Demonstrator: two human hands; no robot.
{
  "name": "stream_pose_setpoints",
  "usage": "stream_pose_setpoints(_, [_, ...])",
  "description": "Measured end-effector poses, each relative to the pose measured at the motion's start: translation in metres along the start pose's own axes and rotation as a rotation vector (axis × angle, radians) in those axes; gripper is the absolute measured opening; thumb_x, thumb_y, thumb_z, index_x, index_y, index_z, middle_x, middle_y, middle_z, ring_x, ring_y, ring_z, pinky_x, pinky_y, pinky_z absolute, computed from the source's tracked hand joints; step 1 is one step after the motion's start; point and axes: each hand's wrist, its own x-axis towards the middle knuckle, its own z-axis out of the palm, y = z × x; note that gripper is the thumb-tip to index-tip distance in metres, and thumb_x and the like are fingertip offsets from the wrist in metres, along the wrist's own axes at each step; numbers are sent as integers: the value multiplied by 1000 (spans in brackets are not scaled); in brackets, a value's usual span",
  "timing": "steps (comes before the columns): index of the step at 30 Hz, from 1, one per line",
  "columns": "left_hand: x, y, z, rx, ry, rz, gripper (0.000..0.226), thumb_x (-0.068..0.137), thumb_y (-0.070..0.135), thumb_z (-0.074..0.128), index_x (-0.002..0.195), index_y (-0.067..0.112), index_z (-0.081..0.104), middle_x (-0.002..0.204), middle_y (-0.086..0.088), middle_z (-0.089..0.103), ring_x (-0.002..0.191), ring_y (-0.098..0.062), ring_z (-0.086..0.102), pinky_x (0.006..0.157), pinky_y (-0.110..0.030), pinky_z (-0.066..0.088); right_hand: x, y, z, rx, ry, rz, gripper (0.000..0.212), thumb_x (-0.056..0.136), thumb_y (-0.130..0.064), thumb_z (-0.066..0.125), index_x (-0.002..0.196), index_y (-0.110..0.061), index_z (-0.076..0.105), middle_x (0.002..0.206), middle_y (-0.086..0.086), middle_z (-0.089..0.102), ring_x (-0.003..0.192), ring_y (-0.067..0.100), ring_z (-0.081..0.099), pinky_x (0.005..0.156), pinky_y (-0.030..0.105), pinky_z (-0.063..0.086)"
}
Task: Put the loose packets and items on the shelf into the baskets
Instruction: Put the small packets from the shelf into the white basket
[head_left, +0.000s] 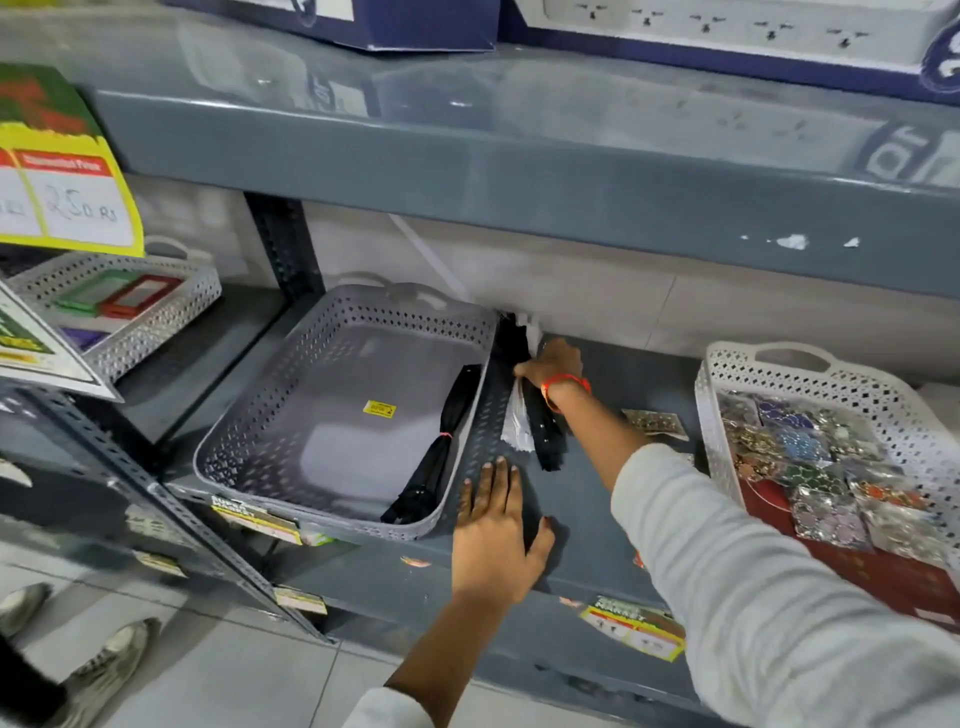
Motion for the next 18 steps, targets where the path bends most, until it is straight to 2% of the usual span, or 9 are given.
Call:
stream_pose_setpoints(2, [0,0,0,6,5,-6,75,89,55,27,148,11,12,158,-10,15,146,-23,11,117,-39,-6,1,0,6,-46,22,-41,54,71,-21,75,118,-1,58,121,23,64,113,38,60,88,38,53])
stream_pose_setpoints(4, [1,1,1,4,12,-4,75,88,54,28,147,10,15,157,-11,19,146,-24,14,117,-41,-5,0,1,7,-57,13,-48,55,73,-25,74,119,-1,57,122,23,64,114,39,60,90,39,52])
stream_pose_setpoints(8, [1,1,3,7,-6,-1,74,89,52,29,147,9,15,157,-12,18,146,-25,13,120,-41,3,-19,2,-10,-173,-72,-108,63,68,-44,76,112,-2,58,116,20,67,107,37,64,82,36,53])
stream_pose_setpoints(10, [1,1,3,8,-12,1,74,89,51,30,147,7,14,157,-12,18,146,-25,13,120,-40,4,-35,5,-25,-251,-31,-181,60,67,-48,76,100,0,61,107,22,69,101,38,65,76,36,52])
stream_pose_setpoints(13, [0,3,1,-1,-4,19,74,91,48,32,147,7,11,157,-11,19,146,-24,13,120,-39,4,-61,23,-49,-235,29,-216,47,71,-37,77,93,2,64,103,25,69,99,39,65,78,37,51])
stream_pose_setpoints(16, [0,5,-1,16,4,66,72,92,46,34,148,8,9,158,-10,16,146,-20,10,119,-39,-1,-90,55,-74,-303,-85,-118,26,74,-17,76,96,-4,69,104,17,73,101,31,67,86,33,52])
stream_pose_setpoints(18, [2,11,-4,20,-27,157,70,94,45,31,148,9,5,159,-8,9,147,-18,4,119,-37,-5,-110,76,-88,-400,-113,-97,18,78,-8,69,95,-5,71,106,16,73,103,29,66,90,32,53])
